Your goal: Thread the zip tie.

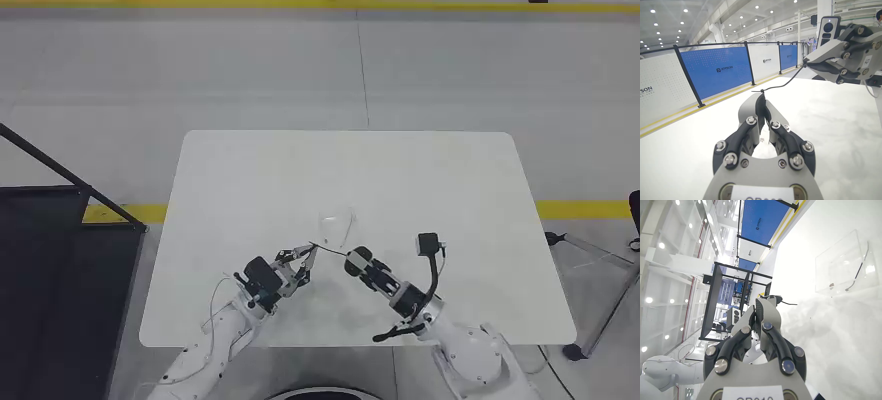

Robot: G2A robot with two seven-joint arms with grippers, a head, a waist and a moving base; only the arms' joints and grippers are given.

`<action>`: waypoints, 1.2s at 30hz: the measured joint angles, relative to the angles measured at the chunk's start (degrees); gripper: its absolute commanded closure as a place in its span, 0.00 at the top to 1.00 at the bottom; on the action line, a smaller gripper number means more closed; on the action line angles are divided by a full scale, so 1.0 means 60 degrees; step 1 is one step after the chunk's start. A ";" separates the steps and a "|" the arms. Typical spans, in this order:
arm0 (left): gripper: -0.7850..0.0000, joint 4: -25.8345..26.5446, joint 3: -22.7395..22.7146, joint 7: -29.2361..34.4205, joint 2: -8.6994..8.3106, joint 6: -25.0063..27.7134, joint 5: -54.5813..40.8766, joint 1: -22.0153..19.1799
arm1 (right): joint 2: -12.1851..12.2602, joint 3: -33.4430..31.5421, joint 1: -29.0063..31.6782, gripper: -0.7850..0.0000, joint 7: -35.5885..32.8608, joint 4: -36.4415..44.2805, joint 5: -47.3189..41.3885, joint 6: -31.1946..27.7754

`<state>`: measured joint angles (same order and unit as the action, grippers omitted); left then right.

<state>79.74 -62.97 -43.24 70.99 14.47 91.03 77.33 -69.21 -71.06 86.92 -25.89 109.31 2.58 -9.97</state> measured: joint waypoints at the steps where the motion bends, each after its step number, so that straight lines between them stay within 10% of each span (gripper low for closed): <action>1: 0.00 0.0000 0.0005 0.0021 0.0002 0.0001 -0.0004 -0.0006 | 0.0002 0.0002 -0.0003 0.00 -0.0024 -0.0020 0.0004 -0.0020; 15: 0.00 0.0129 0.0014 -0.0348 -0.0021 0.0080 0.0067 0.0156 | -0.0064 0.0626 -0.0429 0.02 0.0101 -0.0362 0.0554 0.0351; 19: 0.00 0.0176 -0.0118 -0.0497 -0.0048 0.0086 -0.0014 0.0242 | -0.0020 0.0442 -0.0236 0.65 0.0024 -0.0257 0.0585 0.0437; 25: 0.00 0.0404 -0.0250 -0.0630 -0.0096 0.0098 0.0047 0.0449 | 0.0057 0.0231 0.0138 1.00 -0.0195 0.0109 0.0843 0.0727; 36: 0.00 0.0802 -0.0284 -0.0569 -0.0132 -0.0065 0.0264 0.0666 | 0.0180 -0.0148 0.1048 1.00 -0.0252 0.1054 0.1038 0.0929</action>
<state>84.55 -64.68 -46.65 70.19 14.08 92.62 81.32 -68.13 -71.95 93.21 -27.40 115.64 8.81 -4.40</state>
